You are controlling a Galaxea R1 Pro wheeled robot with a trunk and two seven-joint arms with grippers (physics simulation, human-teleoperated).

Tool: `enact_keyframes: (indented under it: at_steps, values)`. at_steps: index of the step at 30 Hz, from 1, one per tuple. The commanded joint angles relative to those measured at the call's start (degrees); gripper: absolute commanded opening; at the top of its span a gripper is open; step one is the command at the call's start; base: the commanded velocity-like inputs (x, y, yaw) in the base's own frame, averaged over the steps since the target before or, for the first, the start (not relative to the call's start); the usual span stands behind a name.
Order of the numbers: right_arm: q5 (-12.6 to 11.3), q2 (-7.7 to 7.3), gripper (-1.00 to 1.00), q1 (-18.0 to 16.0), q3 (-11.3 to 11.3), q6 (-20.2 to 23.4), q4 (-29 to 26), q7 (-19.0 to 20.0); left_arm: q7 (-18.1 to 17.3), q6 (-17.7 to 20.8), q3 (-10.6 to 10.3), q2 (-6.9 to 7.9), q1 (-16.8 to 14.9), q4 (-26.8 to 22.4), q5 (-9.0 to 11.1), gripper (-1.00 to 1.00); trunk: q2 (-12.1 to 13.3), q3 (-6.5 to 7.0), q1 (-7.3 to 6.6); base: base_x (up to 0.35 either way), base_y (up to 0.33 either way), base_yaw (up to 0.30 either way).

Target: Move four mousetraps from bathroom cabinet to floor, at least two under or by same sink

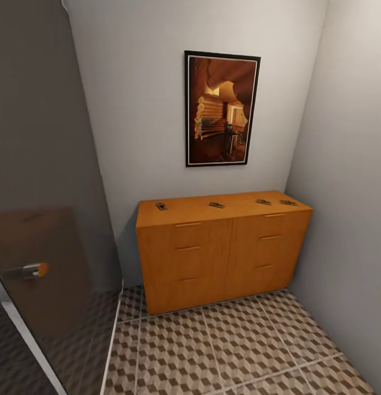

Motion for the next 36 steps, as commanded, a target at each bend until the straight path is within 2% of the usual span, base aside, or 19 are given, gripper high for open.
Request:
enact_keyframes:
  at_steps: [1,23,36]
  values:
    - [0.0,0.0,1.0,0.0,0.0,-0.1,0.0,0.0,0.0,-0.1,0.0,0.0,0.0,0.0,0.0,1.0,0.0,-0.01,0.03,0.324,0.0,-0.108]
    - [0.0,0.01,1.0,0.0,-0.1,-0.1,0.0,0.0,0.0,-0.5,0.0,-0.1,0.0,0.0,0.0,1.0,0.0,0.72,0.03,0.324,0.0,-0.207]
    - [0.0,0.01,1.0,0.0,0.0,0.0,0.0,-0.1,0.0,-0.5,0.0,0.0,0.0,0.0,0.0,1.0,0.0,0.84,0.03,0.324,0.0,-0.059]
